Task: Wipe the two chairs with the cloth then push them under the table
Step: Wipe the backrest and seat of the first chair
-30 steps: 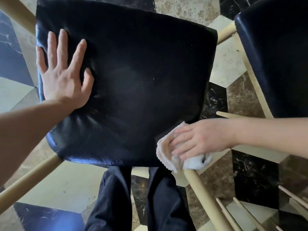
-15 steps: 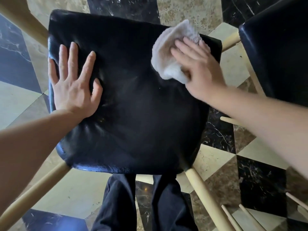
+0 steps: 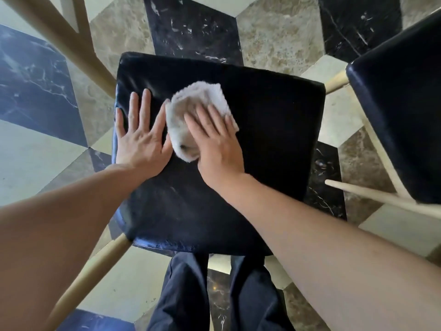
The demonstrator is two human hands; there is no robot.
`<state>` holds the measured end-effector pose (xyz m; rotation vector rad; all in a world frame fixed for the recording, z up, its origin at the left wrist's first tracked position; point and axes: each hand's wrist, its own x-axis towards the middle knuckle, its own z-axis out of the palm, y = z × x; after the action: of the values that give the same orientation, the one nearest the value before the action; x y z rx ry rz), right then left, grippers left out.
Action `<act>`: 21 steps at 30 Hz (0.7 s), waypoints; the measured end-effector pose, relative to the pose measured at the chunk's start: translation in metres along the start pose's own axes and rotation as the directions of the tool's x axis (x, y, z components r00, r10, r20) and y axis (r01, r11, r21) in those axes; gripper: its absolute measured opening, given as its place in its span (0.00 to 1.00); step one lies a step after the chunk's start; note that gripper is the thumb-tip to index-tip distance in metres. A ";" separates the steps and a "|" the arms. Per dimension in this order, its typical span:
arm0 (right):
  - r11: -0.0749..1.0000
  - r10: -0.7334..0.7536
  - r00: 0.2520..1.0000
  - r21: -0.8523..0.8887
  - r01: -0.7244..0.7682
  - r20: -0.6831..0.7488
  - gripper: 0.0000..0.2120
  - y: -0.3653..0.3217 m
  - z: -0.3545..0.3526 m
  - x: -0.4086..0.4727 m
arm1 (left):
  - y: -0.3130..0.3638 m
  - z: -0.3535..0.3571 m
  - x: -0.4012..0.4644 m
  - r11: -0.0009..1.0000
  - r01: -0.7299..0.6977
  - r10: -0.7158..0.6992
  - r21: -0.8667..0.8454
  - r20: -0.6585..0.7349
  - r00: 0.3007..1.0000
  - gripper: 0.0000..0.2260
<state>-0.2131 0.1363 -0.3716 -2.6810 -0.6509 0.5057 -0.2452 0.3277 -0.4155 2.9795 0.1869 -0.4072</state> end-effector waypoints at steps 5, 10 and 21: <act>0.988 -0.150 0.951 0.015 0.152 0.272 0.35 0.019 0.005 -0.114 | -0.001 -0.009 0.002 1.000 -0.020 0.019 0.009 0.080 0.997 0.30; 0.993 -0.115 0.840 0.048 0.106 0.531 0.37 0.036 -0.036 -0.151 | 0.016 -0.034 -0.002 0.999 0.047 -0.051 0.024 0.220 0.974 0.32; 0.609 0.494 0.601 0.243 -0.755 0.629 0.21 0.004 -0.165 -0.173 | 0.131 -0.122 -0.106 1.000 0.024 -0.004 -0.015 0.752 0.659 0.27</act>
<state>-0.2873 0.0090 -0.1829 -2.1809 0.3998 1.3998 -0.2963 0.2053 -0.2554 2.4964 0.1160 -1.5707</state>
